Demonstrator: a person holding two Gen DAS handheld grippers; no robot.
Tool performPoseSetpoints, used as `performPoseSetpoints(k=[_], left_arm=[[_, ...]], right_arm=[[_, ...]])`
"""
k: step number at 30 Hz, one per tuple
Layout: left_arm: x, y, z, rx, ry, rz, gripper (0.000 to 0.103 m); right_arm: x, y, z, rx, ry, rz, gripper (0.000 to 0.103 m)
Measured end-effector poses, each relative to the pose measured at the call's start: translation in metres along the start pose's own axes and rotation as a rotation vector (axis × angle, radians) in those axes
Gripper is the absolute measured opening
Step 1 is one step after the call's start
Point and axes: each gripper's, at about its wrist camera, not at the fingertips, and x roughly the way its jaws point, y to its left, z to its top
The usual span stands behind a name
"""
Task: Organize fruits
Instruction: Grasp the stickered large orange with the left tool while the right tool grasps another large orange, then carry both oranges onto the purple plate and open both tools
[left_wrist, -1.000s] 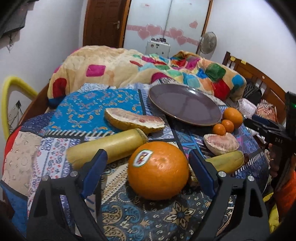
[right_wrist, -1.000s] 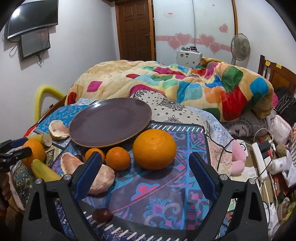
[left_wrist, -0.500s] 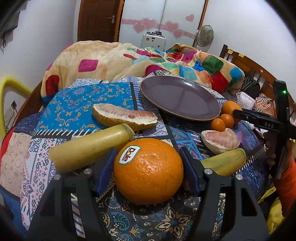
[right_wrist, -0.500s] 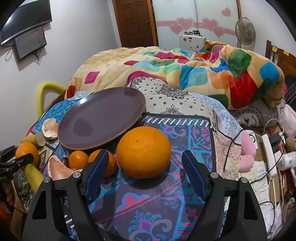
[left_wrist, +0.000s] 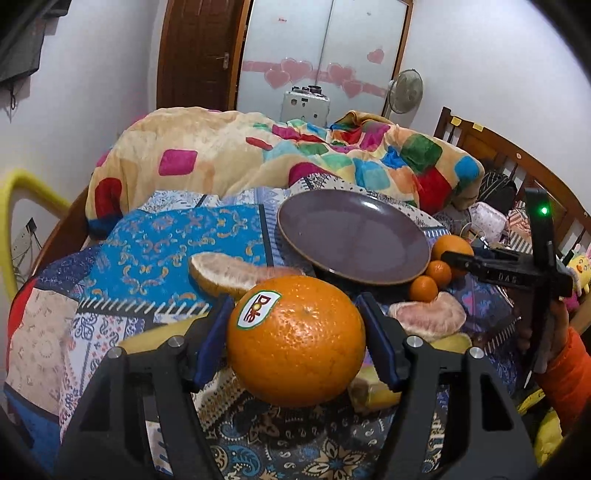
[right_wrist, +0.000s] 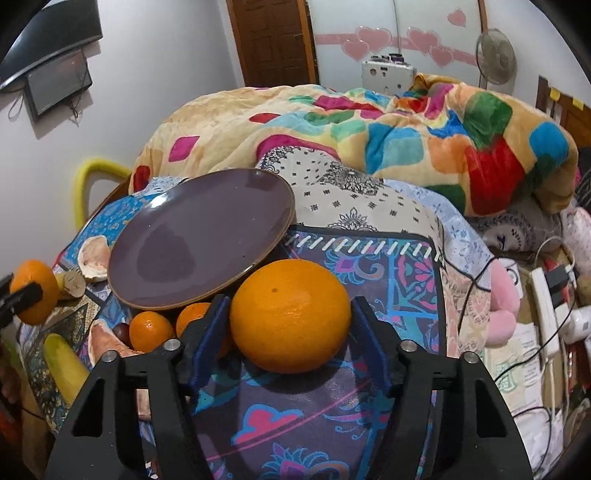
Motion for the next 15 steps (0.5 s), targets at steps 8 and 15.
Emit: performPoseSetpoints(k=[8,15], left_arm=[[0.0,0.0,0.025,0.013,-0.024,0.024,0.067],[0.003,-0.001,0.052,0.02,-0.053,0.046,0.067]], right_arm=[[-0.009,0.001,-0.001,0.004,-0.02,0.007,0.061],[-0.033,0.019,0.013,-0.046,-0.098,0.018,0.061]])
